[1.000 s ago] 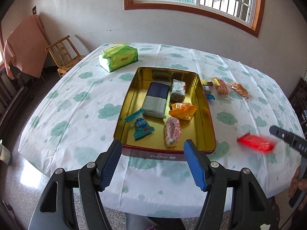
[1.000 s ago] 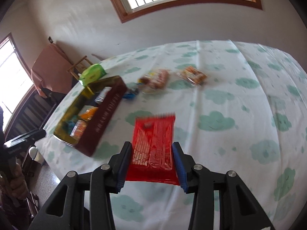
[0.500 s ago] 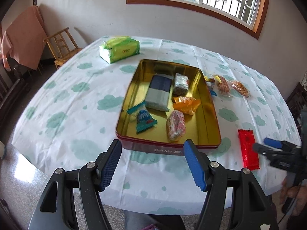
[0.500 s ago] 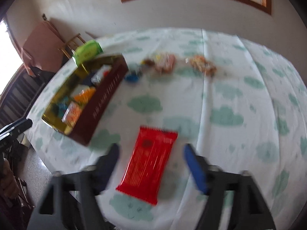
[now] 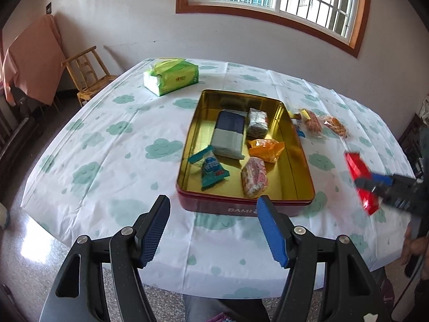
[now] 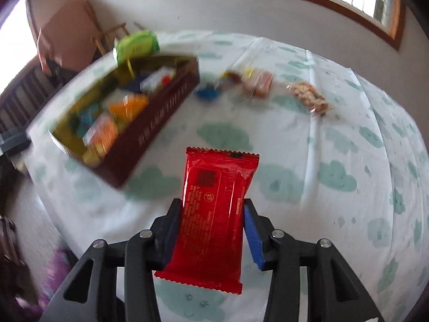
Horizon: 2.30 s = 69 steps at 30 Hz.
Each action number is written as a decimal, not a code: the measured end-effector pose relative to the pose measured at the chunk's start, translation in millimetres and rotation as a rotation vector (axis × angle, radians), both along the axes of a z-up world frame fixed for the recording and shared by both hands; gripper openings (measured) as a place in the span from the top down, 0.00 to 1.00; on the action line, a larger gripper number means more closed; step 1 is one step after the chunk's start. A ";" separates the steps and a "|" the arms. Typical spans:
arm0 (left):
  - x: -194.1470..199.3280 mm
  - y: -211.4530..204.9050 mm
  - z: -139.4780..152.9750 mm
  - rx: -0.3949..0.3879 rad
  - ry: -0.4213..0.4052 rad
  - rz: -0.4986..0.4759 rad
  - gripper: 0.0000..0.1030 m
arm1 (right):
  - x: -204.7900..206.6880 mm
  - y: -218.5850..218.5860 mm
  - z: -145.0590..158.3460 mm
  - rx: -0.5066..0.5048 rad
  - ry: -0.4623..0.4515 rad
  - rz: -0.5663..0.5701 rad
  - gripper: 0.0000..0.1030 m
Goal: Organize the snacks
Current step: 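Carry the red wrapped bar into the gold tin and open the right gripper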
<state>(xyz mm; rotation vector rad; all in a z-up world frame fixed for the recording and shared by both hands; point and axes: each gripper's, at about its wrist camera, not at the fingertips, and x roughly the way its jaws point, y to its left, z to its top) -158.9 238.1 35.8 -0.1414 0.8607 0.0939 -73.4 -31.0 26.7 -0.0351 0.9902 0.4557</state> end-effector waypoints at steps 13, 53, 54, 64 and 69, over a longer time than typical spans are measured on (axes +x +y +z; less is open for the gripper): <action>-1.9 15.7 -0.4 0.030 -0.002 0.034 0.38 | 58.1 107.4 60.7 0.185 -0.014 0.147 0.56; 5.3 35.0 -30.3 0.117 0.051 0.057 0.28 | 146.3 233.4 -6.5 0.211 0.216 0.051 0.56; 5.6 35.9 -31.0 0.115 0.053 0.058 0.28 | 146.1 234.1 -7.0 0.215 0.219 0.050 0.55; 8.0 33.3 -33.6 0.120 0.068 0.057 0.27 | 145.3 231.9 -1.4 0.256 0.209 0.052 0.54; 9.2 28.4 -33.2 0.129 0.076 0.052 0.27 | 142.2 227.6 4.4 0.305 0.195 0.074 0.54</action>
